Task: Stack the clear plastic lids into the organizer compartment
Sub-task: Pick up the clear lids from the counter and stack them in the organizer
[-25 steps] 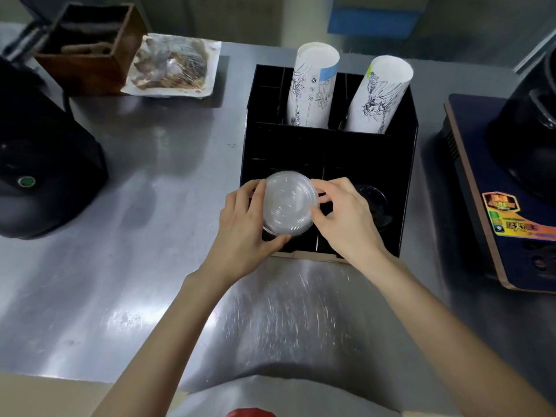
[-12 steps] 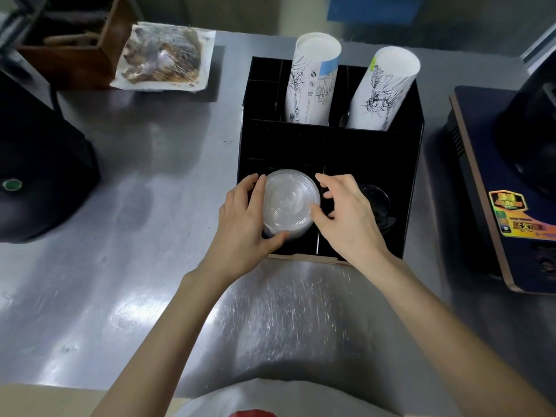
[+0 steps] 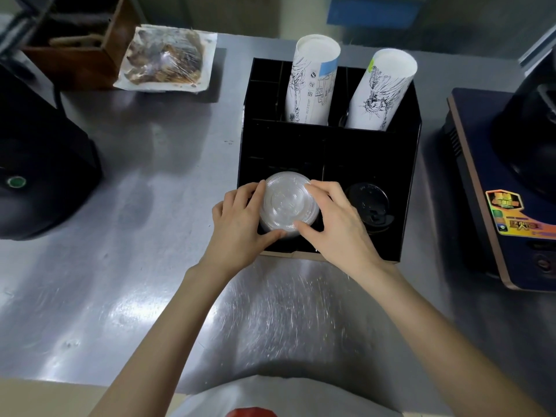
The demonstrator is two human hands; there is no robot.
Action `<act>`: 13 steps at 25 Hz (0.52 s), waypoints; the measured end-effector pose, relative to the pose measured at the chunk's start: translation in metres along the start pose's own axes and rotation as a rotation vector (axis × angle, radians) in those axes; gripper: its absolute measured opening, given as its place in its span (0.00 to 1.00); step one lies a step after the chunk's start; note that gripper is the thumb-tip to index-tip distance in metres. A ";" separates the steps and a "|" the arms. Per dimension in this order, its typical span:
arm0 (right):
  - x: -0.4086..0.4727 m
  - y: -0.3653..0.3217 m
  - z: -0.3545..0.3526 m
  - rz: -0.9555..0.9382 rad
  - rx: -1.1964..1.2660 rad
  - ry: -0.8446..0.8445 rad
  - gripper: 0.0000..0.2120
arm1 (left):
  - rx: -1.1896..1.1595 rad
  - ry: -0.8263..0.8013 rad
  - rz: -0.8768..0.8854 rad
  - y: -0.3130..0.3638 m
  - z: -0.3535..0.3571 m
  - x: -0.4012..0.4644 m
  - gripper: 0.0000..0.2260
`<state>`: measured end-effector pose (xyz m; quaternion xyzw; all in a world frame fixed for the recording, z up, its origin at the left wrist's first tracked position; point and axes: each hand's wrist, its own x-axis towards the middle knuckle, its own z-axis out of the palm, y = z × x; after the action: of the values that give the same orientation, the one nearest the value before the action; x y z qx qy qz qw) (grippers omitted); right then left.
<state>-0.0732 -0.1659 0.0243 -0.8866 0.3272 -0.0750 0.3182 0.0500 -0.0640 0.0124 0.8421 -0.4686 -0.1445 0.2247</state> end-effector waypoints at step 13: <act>0.003 -0.004 -0.001 0.044 -0.030 0.009 0.24 | 0.039 -0.089 0.013 -0.001 -0.007 0.005 0.35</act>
<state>-0.0693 -0.1659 0.0268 -0.8835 0.3492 -0.0670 0.3049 0.0563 -0.0663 0.0180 0.8360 -0.4864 -0.1709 0.1881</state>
